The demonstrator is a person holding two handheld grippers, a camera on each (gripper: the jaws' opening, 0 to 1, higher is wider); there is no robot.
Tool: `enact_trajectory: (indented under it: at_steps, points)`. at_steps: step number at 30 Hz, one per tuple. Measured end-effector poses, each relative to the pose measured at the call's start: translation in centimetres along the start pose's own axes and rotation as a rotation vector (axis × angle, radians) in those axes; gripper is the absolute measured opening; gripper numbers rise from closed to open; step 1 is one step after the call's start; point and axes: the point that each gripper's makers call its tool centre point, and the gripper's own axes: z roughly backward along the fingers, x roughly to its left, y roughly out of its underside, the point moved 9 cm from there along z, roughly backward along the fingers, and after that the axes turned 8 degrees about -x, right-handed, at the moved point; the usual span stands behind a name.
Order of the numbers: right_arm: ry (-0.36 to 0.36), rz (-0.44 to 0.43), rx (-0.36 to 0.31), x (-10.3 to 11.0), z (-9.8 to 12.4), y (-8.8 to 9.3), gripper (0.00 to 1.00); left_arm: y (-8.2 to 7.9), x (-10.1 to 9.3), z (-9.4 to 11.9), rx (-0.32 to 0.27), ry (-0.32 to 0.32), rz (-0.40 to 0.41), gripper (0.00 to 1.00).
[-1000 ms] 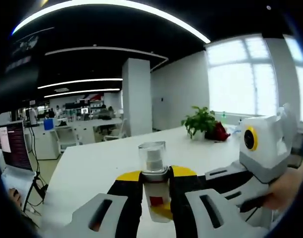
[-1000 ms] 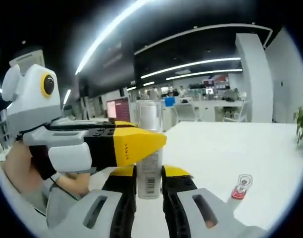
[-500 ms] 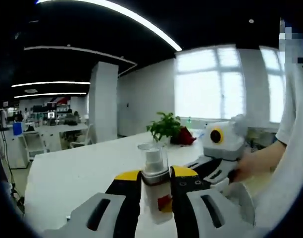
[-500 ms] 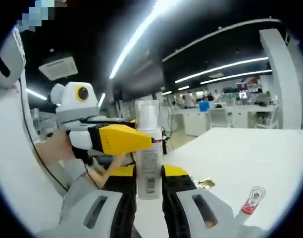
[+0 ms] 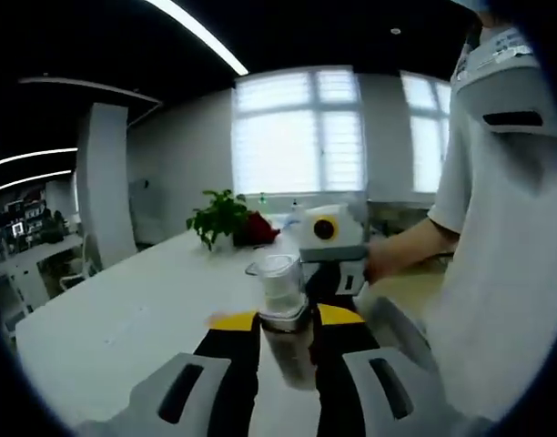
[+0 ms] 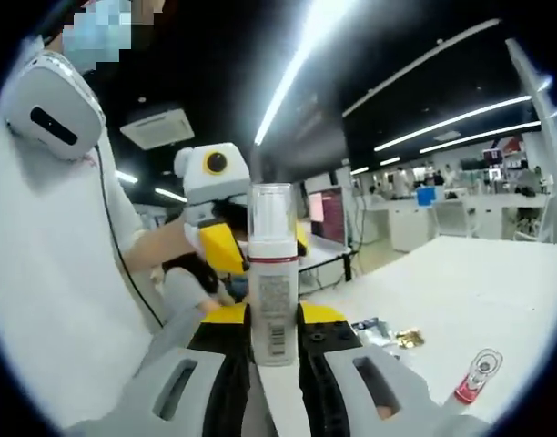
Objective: Arrange the skincare products in the storage area until every visible bottle or jar stands upright without overlapping.
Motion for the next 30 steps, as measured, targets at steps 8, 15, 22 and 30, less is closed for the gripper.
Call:
enact_trajectory:
  at_steps: [8, 15, 22, 30]
  points:
    - [-0.014, 0.084, 0.096, -1.1, 1.8, 0.7, 0.18, 1.1, 0.2, -2.3, 0.068, 0.083, -0.049, 0.18]
    - [0.02, 0.125, 0.208, -2.5, 2.6, 2.7, 0.19, 3.2, 0.5, -4.1, 0.13, 0.096, -0.073, 0.18]
    - [0.039, 0.151, 0.352, -4.0, 3.4, 5.3, 0.19, 6.4, 0.9, -6.2, 0.211, 0.108, -0.06, 0.17]
    - [0.047, 0.167, 0.465, -6.4, 4.6, 8.7, 0.19, 10.1, 2.0, -7.8, 0.273, 0.09, -0.003, 0.17]
